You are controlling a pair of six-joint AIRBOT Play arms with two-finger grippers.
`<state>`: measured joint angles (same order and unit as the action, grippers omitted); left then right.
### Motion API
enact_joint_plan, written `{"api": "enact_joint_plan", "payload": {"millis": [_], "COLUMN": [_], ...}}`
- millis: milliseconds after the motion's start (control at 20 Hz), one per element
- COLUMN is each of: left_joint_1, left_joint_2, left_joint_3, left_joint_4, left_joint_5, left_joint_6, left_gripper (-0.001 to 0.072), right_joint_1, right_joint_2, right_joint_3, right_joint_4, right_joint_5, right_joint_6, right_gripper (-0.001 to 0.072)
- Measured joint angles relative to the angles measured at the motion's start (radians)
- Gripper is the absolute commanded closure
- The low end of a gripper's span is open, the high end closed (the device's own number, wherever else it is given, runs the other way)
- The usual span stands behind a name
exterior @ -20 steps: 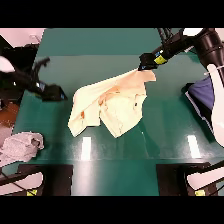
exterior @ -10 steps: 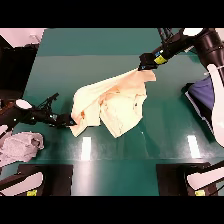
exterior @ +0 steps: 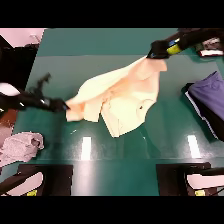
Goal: Fold the shirts.
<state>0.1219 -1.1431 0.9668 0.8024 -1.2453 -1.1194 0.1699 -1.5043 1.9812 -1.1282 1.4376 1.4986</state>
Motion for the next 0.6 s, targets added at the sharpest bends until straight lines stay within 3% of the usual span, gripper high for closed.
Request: {"api": "enact_joint_plan", "payload": {"millis": [400,600], "left_joint_1": [0.0,0.0], "left_joint_2": [0.156,0.191], "left_joint_3": [0.872,1.157], "left_joint_4": [0.063,0.08], "left_joint_5": [-0.13,-0.116], "left_joint_6": [-0.076,-0.133], "left_gripper": [0.0682,0.0682], "right_joint_1": [-0.085,-0.093], "right_joint_2": [0.402,0.573], "right_joint_3": [0.001,0.002], "right_joint_4": [0.003,-0.006], "right_joint_5": [-0.255,-0.348], "right_joint_6": [-0.041,-0.074], "right_gripper": [0.0698,0.0699]}}
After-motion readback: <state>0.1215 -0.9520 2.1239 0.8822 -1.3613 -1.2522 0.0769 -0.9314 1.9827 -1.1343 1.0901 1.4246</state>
